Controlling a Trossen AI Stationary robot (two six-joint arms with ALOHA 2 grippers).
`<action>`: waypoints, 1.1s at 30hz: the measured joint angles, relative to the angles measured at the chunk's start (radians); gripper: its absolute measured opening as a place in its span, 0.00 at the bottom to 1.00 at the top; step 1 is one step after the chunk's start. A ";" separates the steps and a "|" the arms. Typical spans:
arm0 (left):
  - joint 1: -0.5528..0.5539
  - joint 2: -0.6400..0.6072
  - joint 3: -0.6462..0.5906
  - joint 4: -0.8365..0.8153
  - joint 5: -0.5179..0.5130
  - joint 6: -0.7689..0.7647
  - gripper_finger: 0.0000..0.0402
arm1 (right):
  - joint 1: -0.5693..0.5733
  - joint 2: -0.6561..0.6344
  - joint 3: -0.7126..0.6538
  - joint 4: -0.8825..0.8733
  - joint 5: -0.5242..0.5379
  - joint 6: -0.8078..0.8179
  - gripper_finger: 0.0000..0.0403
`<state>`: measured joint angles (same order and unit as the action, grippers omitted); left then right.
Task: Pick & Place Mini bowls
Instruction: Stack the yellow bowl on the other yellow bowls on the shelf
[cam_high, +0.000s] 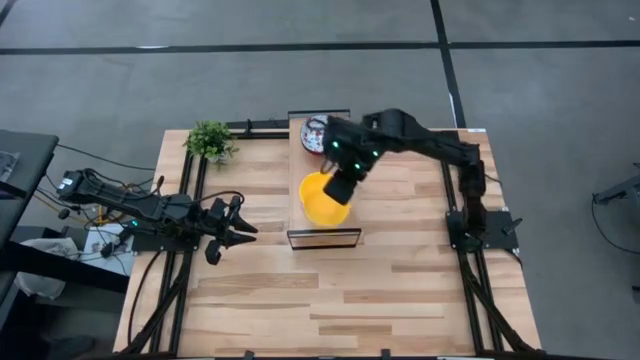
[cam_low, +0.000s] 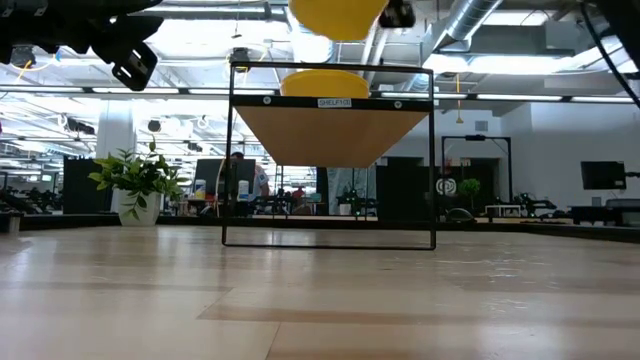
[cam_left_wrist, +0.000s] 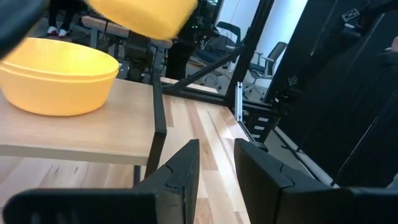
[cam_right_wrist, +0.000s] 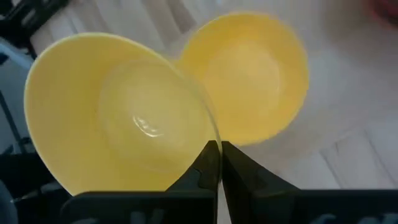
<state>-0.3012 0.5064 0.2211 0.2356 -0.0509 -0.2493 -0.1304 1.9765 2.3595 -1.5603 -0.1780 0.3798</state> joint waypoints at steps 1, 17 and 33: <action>0.000 0.000 0.000 -0.001 0.000 -0.001 0.25 | -0.016 0.002 -0.009 0.021 -0.013 -0.005 0.00; 0.000 0.000 0.000 -0.002 0.000 0.007 0.25 | -0.180 0.042 -0.014 0.068 -0.007 -0.014 0.00; 0.000 0.000 0.000 -0.001 0.000 0.006 0.25 | -0.158 0.041 -0.109 0.081 -0.006 -0.023 0.00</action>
<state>-0.3014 0.5060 0.2207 0.2348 -0.0511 -0.2430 -0.2882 2.0178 2.2502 -1.4798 -0.1842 0.3571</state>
